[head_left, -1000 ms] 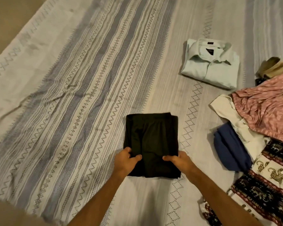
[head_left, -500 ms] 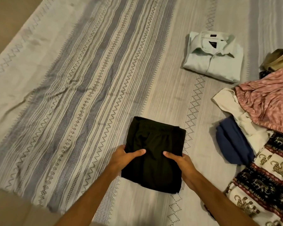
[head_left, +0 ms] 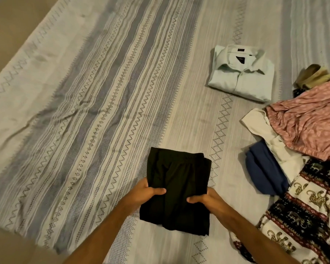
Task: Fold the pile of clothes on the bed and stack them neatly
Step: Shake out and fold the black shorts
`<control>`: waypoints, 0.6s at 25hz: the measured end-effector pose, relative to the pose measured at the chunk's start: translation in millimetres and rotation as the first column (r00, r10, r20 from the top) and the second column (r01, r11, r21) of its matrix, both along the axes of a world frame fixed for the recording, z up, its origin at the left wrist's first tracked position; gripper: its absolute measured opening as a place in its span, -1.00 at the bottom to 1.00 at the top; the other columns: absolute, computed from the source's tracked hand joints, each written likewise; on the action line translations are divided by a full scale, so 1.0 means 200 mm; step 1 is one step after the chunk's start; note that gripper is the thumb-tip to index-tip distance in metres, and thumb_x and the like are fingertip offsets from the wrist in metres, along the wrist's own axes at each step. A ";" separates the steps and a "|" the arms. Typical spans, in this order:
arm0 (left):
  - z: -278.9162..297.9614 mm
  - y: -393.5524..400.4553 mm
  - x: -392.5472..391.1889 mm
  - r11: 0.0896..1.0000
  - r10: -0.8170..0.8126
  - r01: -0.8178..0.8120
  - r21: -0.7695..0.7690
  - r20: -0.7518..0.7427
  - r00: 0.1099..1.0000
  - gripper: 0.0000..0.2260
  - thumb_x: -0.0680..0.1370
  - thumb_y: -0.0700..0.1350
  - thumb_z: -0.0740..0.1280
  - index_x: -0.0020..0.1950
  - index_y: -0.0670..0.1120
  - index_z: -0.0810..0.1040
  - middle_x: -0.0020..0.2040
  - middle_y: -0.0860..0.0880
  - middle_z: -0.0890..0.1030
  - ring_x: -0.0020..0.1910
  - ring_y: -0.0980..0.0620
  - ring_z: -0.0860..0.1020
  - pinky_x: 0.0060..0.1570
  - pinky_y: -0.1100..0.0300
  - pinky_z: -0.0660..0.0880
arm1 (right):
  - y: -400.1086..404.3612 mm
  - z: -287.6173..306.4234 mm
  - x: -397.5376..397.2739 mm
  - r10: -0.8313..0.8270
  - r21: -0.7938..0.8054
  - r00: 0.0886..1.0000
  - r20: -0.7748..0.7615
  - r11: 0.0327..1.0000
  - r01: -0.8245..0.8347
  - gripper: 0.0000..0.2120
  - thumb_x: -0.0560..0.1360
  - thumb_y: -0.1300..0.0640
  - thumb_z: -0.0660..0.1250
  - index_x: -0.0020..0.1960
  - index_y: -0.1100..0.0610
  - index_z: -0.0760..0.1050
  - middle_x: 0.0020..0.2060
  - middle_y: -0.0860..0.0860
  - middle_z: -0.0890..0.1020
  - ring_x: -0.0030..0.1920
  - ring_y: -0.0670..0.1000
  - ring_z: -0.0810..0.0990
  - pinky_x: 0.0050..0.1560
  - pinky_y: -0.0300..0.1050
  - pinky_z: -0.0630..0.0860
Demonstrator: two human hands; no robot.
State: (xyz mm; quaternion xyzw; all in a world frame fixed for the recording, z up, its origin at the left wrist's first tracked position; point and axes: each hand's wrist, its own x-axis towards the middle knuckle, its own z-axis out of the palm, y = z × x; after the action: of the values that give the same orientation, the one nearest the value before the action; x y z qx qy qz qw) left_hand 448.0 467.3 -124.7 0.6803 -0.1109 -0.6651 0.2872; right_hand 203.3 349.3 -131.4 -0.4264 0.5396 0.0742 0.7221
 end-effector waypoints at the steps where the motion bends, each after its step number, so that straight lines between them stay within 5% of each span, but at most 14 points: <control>1: 0.03 -0.02 0.02 1.000 0.017 -0.017 -0.019 -0.012 1.000 -0.45 0.46 -0.11 0.61 0.43 0.02 0.55 0.22 0.05 0.70 0.22 0.02 0.65 0.31 0.02 0.56 | -0.03 0.03 0.01 -0.038 -0.009 0.999 0.004 0.999 0.038 -0.42 0.37 0.16 0.63 0.35 0.04 0.56 0.09 -0.06 0.74 0.13 0.04 0.70 0.20 -0.03 0.64; 6: 0.35 -0.28 0.18 0.991 0.060 -0.061 -0.120 -0.015 0.998 -0.37 0.41 -0.18 0.63 0.42 0.10 0.50 0.24 0.06 0.69 0.22 0.04 0.65 0.17 0.17 0.58 | -0.35 0.31 0.14 -0.109 -0.041 0.992 0.067 0.993 0.112 -0.42 0.34 0.09 0.63 0.33 0.03 0.57 0.10 0.00 0.75 0.14 0.11 0.71 0.28 0.13 0.61; 10: 0.62 -0.70 0.45 0.977 0.009 0.007 -0.214 0.074 0.997 -0.17 0.25 -0.16 0.73 0.44 0.09 0.46 0.27 0.03 0.66 0.24 0.00 0.63 0.30 0.04 0.55 | -0.76 0.60 0.37 -0.125 -0.120 0.978 0.167 0.982 0.146 -0.24 0.20 -0.02 0.71 0.36 0.05 0.56 0.15 0.04 0.73 0.17 0.14 0.70 0.28 0.15 0.61; 12: 0.75 -1.02 0.63 0.956 -0.016 0.056 -0.289 0.139 0.990 -0.08 0.17 -0.13 0.76 0.46 0.09 0.44 0.30 0.01 0.65 0.25 -0.01 0.63 0.32 -0.02 0.54 | -1.01 0.75 0.54 -0.141 -0.211 0.965 0.223 0.959 0.189 -0.18 0.17 0.04 0.72 0.39 0.02 0.54 0.18 0.01 0.72 0.19 0.12 0.70 0.28 0.14 0.61; 15: 0.91 -1.51 0.88 0.902 0.000 0.088 -0.422 0.204 0.979 -0.07 0.17 -0.09 0.75 0.48 0.13 0.44 0.27 0.04 0.67 0.24 -0.03 0.65 0.31 -0.08 0.56 | -1.37 0.91 0.78 -0.264 -0.284 0.900 0.348 0.885 0.369 -0.34 0.30 0.20 0.65 0.34 -0.03 0.55 0.15 -0.02 0.73 0.15 0.09 0.71 0.19 0.04 0.65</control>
State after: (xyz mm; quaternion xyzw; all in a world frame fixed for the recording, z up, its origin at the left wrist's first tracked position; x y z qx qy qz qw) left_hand 623.9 164.8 56.8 0.6610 -0.2980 -0.5593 0.4017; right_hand 359.3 75.0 50.2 -0.4569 0.4914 -0.2064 0.7121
